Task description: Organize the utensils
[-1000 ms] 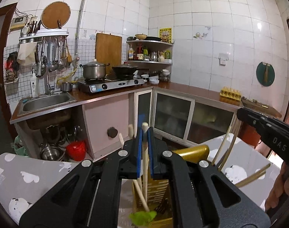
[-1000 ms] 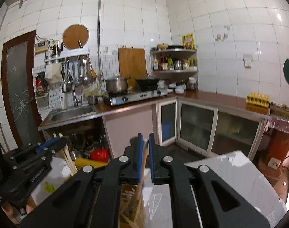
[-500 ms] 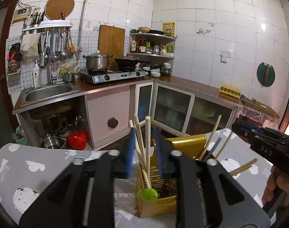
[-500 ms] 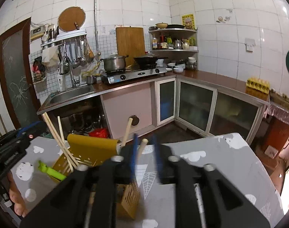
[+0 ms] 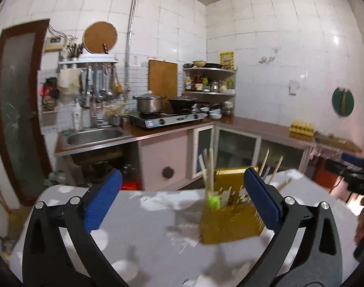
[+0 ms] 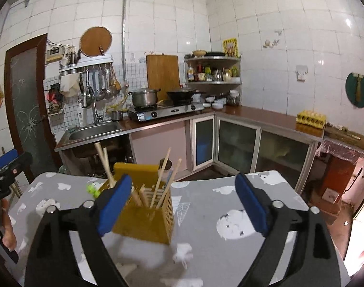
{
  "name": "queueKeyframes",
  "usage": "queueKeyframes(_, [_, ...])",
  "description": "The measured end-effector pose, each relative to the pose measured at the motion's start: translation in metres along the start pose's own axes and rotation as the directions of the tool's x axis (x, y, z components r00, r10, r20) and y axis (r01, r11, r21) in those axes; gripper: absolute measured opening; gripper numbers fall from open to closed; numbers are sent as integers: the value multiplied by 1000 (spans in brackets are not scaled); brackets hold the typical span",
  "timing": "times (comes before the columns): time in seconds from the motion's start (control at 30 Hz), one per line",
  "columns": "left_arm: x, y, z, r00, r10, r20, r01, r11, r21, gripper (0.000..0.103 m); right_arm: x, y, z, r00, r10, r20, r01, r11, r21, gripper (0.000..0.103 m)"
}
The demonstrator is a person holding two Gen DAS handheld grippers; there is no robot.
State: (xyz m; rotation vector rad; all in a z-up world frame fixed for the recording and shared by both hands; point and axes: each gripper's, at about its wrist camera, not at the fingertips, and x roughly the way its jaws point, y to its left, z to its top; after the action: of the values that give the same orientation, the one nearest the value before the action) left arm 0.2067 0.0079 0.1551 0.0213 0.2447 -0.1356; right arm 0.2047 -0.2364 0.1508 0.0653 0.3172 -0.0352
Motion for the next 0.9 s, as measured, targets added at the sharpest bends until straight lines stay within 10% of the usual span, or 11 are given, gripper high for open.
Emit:
queueKeyframes(0.53, [-100,-10,-129,997,73,-24,-74,997,-39,98,-93,46,-147,996,-34,81,40,997,-69,99])
queueKeyframes(0.9, [-104,-20,-165,994,109,4,-109,994,17,98,-93,38,-172,999,-14,41,16,999,-39,99])
